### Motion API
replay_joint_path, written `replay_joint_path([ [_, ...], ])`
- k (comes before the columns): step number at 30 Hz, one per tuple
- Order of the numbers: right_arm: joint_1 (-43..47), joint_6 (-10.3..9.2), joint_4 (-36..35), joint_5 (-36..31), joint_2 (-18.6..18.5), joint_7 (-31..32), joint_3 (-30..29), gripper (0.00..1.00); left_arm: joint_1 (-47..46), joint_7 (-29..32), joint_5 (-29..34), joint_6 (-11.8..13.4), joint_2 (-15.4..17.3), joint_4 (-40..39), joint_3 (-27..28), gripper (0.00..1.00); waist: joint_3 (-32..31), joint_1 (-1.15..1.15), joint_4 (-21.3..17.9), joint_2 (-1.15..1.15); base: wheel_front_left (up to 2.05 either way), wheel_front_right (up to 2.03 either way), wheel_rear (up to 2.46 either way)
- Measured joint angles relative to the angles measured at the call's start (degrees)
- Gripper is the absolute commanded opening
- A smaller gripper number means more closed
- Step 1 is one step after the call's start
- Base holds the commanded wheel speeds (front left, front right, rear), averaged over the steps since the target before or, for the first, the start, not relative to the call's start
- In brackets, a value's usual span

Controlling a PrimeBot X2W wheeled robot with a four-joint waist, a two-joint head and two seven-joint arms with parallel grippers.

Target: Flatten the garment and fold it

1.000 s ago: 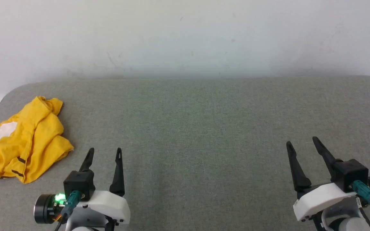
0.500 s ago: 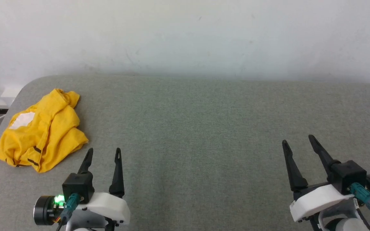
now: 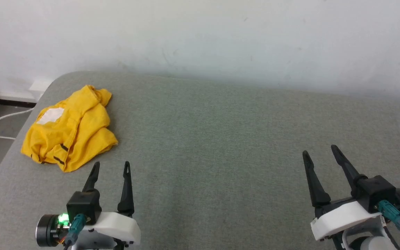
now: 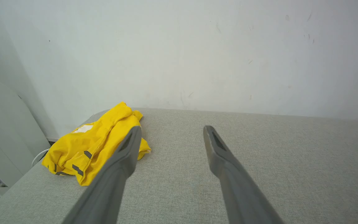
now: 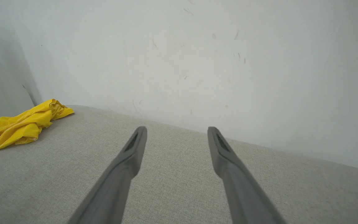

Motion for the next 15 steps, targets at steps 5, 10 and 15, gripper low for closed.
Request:
replay_joint_path([
  [5,0.01,0.00,0.13,-0.02,0.01,-0.68,0.31,1.00,0.01,-0.69,-0.02,0.18,0.00,-0.10,-0.19,1.00,0.13,0.00,1.99,0.00,0.00,0.00,0.00],
  [10,0.20,0.00,1.02,-1.04,0.01,-1.18,0.26,1.00,0.31,-1.27,-0.19,0.45,-0.01,-0.12,-0.53,1.00,0.20,0.00,4.07,0.00,0.00,0.00,0.00],
  [15,0.20,0.00,1.16,-0.96,0.01,-1.78,0.32,1.00,0.44,-1.81,-0.51,0.76,-0.01,-0.14,-0.88,1.00,0.14,0.00,6.15,0.00,0.00,0.00,0.00],
])
